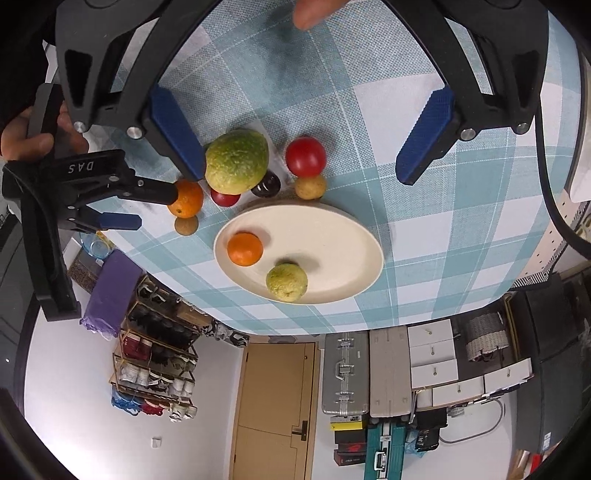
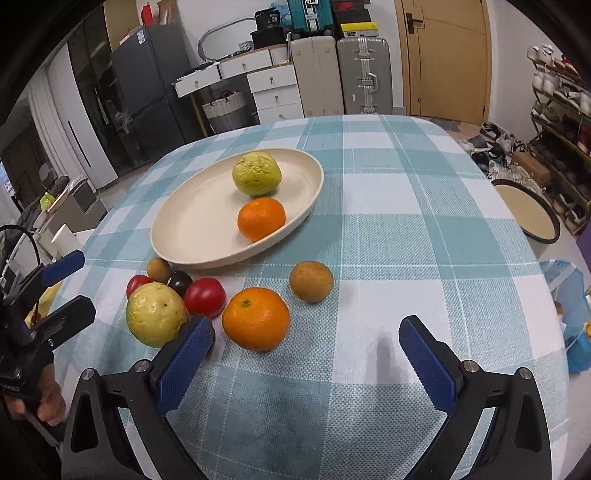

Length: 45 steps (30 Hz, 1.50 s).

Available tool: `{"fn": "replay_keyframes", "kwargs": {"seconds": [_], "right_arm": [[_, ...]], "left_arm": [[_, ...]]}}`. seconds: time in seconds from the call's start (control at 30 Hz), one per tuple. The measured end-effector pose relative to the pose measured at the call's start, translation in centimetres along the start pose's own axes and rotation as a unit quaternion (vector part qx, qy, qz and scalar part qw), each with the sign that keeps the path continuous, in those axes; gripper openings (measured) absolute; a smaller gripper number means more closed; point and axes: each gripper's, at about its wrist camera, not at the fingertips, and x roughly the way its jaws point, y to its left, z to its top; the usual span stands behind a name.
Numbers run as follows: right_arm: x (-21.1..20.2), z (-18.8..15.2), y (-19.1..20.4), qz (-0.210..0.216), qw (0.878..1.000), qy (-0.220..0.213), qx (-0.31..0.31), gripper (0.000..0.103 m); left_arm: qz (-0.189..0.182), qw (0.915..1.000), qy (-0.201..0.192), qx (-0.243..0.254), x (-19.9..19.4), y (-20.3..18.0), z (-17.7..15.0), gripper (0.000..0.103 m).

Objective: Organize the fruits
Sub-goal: 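Move both open grippers back toward the remaining fruits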

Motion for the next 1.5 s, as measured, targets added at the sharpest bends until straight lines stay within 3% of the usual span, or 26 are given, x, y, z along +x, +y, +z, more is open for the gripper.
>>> {"fn": "replay_keyframes", "kwargs": {"seconds": [0.63,0.77,1.13,1.5], "right_arm": [[0.7,-0.6,1.0,0.022,1.0,-0.003,-0.014,0.101],[0.6,-0.5,1.4,0.037,0.999,-0.002,-0.016,0.087],[0.7,-0.7,2.1,0.076,0.997,0.005,-0.015,0.059],[0.7,-0.5,1.2,0.082,0.997,-0.001,0.013,0.051]], "left_arm": [[0.001,0.9996,0.018,0.022,1.4,-1.7,-1.1,0.103],[-0.002,0.9996,0.019,0.022,1.4,-1.7,-1.1,0.103],[-0.002,0.9995,0.022,0.021,1.5,-1.6,-1.1,0.103],[-0.003,0.9995,0.022,0.021,1.6,-1.6,-1.2,0.102]]}}
